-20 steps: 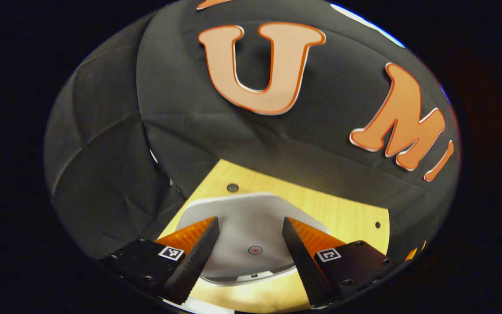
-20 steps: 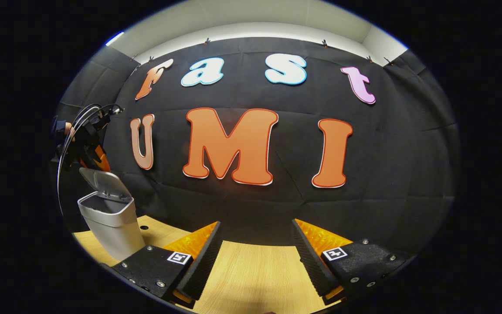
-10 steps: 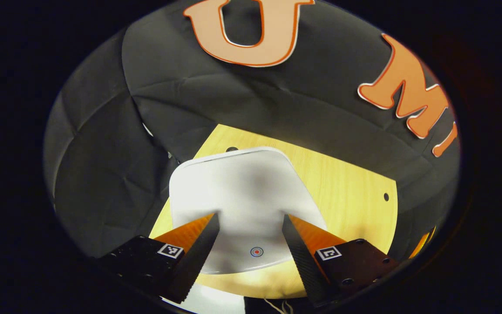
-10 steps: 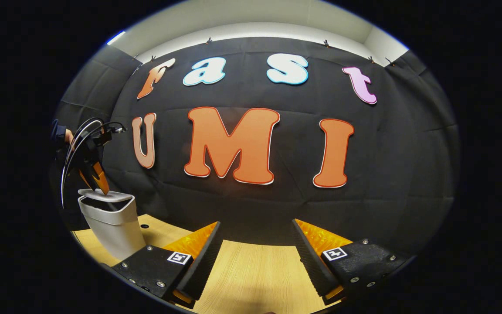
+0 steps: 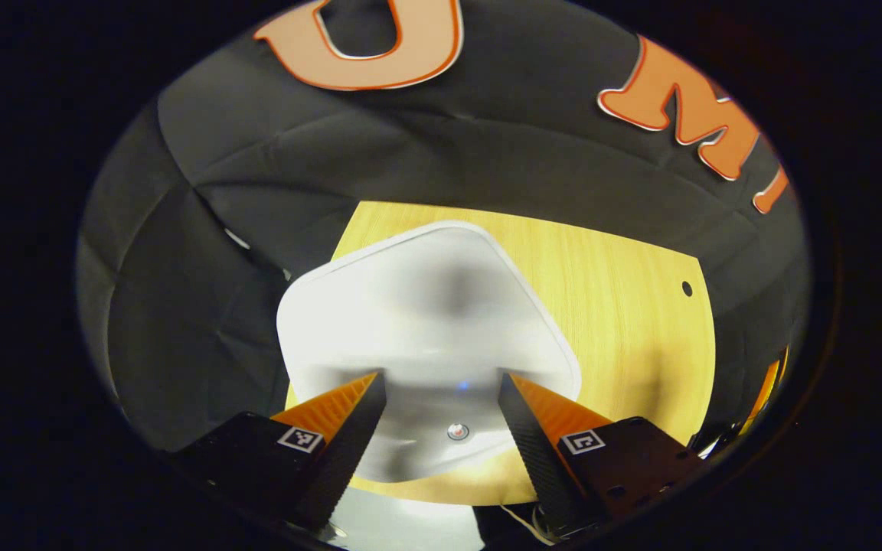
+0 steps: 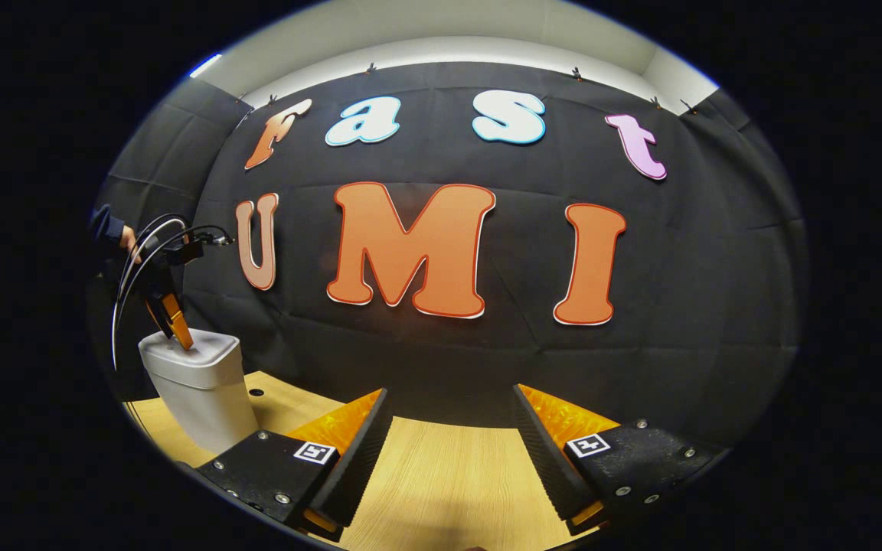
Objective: Press the lid of the desktop garbage bin to open it, pick up the crumpled paper on the desktop and throw it into the bin, then pick up the pop can on the desktop and drop it into the bin, and finally close the garbage bin lid.
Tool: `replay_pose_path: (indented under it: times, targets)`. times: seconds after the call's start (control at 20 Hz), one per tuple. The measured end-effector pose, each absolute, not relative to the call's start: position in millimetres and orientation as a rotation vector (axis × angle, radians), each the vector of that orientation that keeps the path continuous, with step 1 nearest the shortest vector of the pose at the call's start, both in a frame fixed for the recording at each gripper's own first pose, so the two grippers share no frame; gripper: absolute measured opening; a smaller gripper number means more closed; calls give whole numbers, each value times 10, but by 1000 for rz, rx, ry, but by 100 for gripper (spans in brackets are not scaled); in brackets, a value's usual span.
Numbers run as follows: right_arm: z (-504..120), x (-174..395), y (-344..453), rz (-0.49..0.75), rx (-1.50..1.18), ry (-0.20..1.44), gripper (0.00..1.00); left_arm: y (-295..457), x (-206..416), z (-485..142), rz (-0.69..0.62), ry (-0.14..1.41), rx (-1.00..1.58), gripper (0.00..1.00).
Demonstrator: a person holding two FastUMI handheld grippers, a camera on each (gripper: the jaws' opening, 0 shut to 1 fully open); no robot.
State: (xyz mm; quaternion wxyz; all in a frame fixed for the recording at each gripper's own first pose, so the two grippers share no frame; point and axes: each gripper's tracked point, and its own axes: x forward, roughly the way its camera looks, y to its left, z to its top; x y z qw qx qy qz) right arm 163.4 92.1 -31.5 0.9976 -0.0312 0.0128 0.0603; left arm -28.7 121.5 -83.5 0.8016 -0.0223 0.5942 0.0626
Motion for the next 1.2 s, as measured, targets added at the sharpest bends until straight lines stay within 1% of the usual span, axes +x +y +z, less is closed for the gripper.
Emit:
replay_pose_path:
  times: [0.25,0.35,0.5,0.55,0.65,0.85,1.2]
  targets:
    - [-402,1592,964,142,-75,46,94,1206,-258,-830,93,1285,-28,98]
    - [-410,1553,983,151,-83,48,94,1188,-254,-814,99,1290,-27,98]
    - [-369,1491,955,153,-86,36,94,1212,-271,-806,140,1297,-26,98]
    - [-360,1478,938,152,-85,38,93,1225,-295,-785,159,1304,-16,96]
    - [-334,1458,888,143,-83,32,93,1259,-290,-776,185,1297,35,96]
    - [-310,1415,846,133,-80,27,93,1191,-261,-703,194,1241,75,96]
    - [-269,1340,882,152,-86,19,93,873,-338,-443,185,1103,-1,96]
